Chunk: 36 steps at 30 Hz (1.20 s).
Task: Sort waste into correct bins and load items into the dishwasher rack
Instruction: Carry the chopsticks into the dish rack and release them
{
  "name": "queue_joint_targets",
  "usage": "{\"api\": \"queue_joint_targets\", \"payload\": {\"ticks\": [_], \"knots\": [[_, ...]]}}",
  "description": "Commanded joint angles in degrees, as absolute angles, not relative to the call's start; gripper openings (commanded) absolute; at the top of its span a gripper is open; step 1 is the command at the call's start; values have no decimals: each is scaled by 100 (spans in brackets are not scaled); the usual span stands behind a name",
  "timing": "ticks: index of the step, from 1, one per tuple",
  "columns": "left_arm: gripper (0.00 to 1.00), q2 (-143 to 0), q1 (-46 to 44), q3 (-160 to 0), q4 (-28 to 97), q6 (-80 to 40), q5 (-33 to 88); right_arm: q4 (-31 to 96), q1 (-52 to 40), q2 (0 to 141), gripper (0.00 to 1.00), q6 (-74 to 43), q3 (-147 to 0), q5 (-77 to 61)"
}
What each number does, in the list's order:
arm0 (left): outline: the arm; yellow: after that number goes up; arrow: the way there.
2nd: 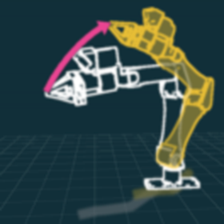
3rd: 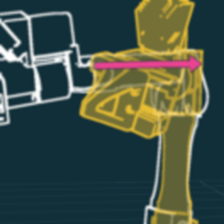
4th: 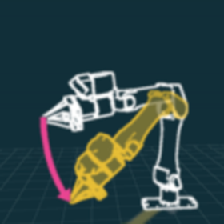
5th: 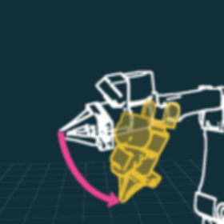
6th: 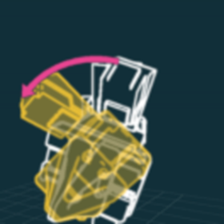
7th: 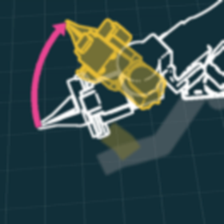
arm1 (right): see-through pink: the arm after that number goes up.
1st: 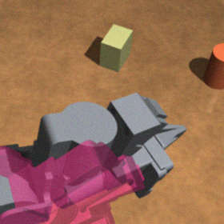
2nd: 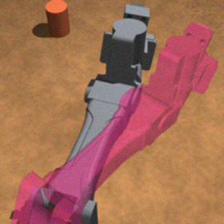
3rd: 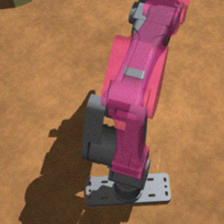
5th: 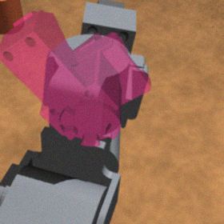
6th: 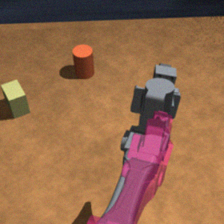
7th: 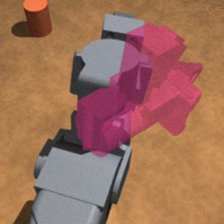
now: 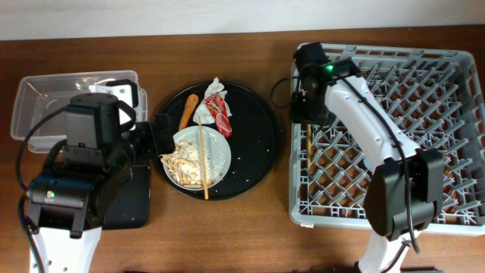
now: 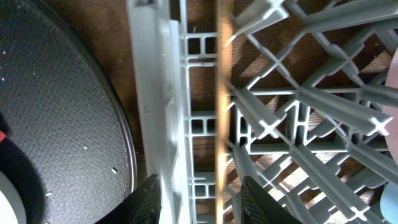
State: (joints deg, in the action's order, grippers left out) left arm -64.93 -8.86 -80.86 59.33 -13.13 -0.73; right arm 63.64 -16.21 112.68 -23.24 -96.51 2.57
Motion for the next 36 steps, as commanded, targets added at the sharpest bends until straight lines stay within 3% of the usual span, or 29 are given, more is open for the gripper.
{"api": "queue_joint_targets", "payload": {"ticks": [1,6,14,18,23,28,33,34,35,36], "knots": [[99,-6469,-860,-8138,5927,-1367,-130,6062,-2561,10956,41,-2128,-9653,102],[99,-6469,-860,-8138,5927,-1367,-132,4893,-4213,11472,33,-2530,-9653,-99],[99,-6469,-860,-8138,5927,-1367,-132,4141,-4729,12691,30,-2943,-9653,-434],[99,-6469,-860,-8138,5927,-1367,-132,4145,-4709,12731,4,-2941,-9662,-427],[99,-6469,-860,-8138,5927,-1367,-132,4757,-4156,11942,4,-2727,-10001,-233],[99,-6469,-860,-8138,5927,-1367,-132,5638,-2711,10503,4,-2423,-10003,-193],[99,-6469,-860,-8138,5927,-1367,-132,6160,-1546,10615,4,-2268,-9653,327],[99,-6469,-860,-8138,5927,-1367,-132,6128,-1549,10667,8,-2268,-9404,331],[99,-6469,-860,-8138,5927,-1367,-132,6088,-1579,10683,39,-2274,-9183,379],[99,-6469,-860,-8138,5927,-1367,-132,5986,-1577,10685,43,-2305,-8984,438]]}}
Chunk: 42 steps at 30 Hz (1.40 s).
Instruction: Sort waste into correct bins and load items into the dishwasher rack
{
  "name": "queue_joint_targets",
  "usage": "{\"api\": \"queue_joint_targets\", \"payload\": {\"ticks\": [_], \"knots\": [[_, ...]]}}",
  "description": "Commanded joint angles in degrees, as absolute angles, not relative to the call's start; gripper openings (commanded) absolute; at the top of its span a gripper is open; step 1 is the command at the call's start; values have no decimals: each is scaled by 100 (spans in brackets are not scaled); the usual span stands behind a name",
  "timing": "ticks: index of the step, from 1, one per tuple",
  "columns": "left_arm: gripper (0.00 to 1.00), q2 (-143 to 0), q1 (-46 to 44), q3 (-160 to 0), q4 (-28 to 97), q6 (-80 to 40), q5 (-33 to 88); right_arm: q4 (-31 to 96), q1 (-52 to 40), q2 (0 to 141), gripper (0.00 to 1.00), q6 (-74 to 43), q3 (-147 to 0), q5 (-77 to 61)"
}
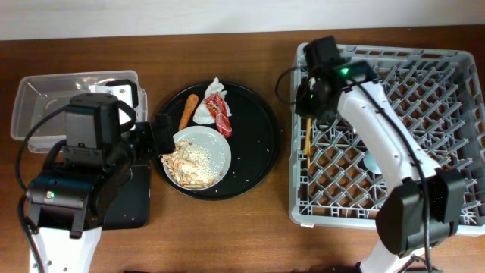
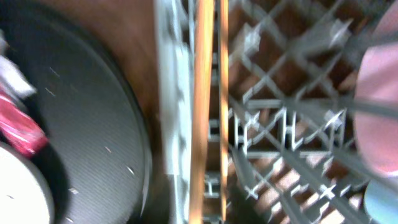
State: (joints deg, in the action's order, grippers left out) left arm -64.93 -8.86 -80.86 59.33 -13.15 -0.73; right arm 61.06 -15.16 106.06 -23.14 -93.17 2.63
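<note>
The grey dishwasher rack (image 1: 455,220) fills the right side. My right gripper (image 1: 309,106) hangs over the rack's left edge. In the right wrist view a thick wooden chopstick (image 2: 202,112) runs down into my right gripper (image 2: 202,214), whose fingers are blurred. A second, thinner chopstick (image 2: 222,62) lies in the rack beside it. On the black round tray (image 1: 258,144) stands a white plate (image 1: 218,152) with food scraps (image 1: 189,163). A sausage (image 1: 187,111), a crumpled tissue (image 1: 206,106) and a red wrapper (image 1: 220,111) lie behind the plate. My left gripper (image 1: 161,133) rests at the plate's left rim.
A clear plastic container (image 1: 45,102) sits at the far left and a black bin (image 1: 129,205) lies under my left arm. A pink item (image 2: 376,106) and a pale blue one (image 1: 371,161) are in the rack.
The chopstick that lay across the white plate is gone from it. My right wrist camera now sits higher over the rack edge, with two chopsticks in view instead of one. The left arm has not moved.
</note>
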Motion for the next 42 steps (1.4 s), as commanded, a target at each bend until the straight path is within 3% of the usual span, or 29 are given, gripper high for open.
{"api": "queue_joint_targets", "payload": {"ticks": [1,5,8,9,10,14,20,24,28,34,39,42], "knots": [[99,-6469,-860,-8138,5927,-1367,-130,5979,-1570,10683,43,-2305,-8973,434],[99,-6469,-860,-8138,5927,-1367,-132,6117,-1789,9968,47,-2064,-9142,349],[99,-6475,-860,-8138,5927,-1367,-130,6038,-2611,8794,50,-1559,-9142,-150],[99,-6475,-860,-8138,5927,-1367,-132,6001,-2989,8366,63,-1522,-9142,-148],[99,-6473,-860,-8138,5927,-1367,-132,5957,-3188,8156,98,-1522,-9142,-148],[99,-6475,-860,-8138,5927,-1367,-130,6799,-3594,7570,98,-1356,-9142,318],[99,-6475,-860,-8138,5927,-1367,-132,6875,-2659,6152,98,-878,-9102,829],[99,-6475,-860,-8138,5927,-1367,-132,5551,-1680,4873,98,-596,-7693,517],[99,-6475,-860,-8138,5931,-1367,-132,3103,-714,2884,98,-644,-4351,156],[99,-6475,-860,-8138,5927,-1367,-132,2152,110,126,98,-642,-1411,196],[99,-6475,-860,-8138,5927,-1367,-132,484,233,19,98,-642,-51,196],[99,-6475,-860,-8138,5927,-1367,-132,443,233,21,98,-642,-32,193]]}}
